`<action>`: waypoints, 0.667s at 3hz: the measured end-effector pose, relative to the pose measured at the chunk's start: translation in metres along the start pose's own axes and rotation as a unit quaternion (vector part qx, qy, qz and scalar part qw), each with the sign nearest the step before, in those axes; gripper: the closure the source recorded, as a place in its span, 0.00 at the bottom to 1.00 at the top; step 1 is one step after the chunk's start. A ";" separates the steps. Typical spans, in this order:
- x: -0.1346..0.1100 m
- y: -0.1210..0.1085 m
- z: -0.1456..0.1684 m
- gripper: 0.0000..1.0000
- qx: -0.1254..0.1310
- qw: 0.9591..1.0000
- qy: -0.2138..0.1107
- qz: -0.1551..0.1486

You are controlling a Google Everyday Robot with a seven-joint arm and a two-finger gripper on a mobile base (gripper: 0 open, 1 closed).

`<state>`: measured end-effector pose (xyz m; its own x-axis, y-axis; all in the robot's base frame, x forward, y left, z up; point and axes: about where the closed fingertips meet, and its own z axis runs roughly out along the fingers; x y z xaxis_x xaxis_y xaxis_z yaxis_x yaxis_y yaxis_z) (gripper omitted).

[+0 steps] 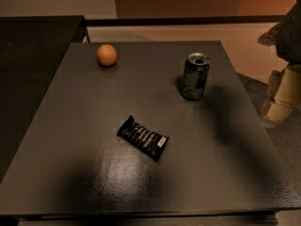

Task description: Move green can near rxbar chocolate

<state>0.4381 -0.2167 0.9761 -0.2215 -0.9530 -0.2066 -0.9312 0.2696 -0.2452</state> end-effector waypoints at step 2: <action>-0.004 -0.012 0.005 0.00 0.020 0.999 -0.020 0.022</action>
Offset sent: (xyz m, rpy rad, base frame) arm 0.0390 0.0014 -0.0083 0.1188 -0.1008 -0.1166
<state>0.4513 -0.2154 0.9754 -0.2499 -0.9340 -0.2553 -0.9081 0.3176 -0.2729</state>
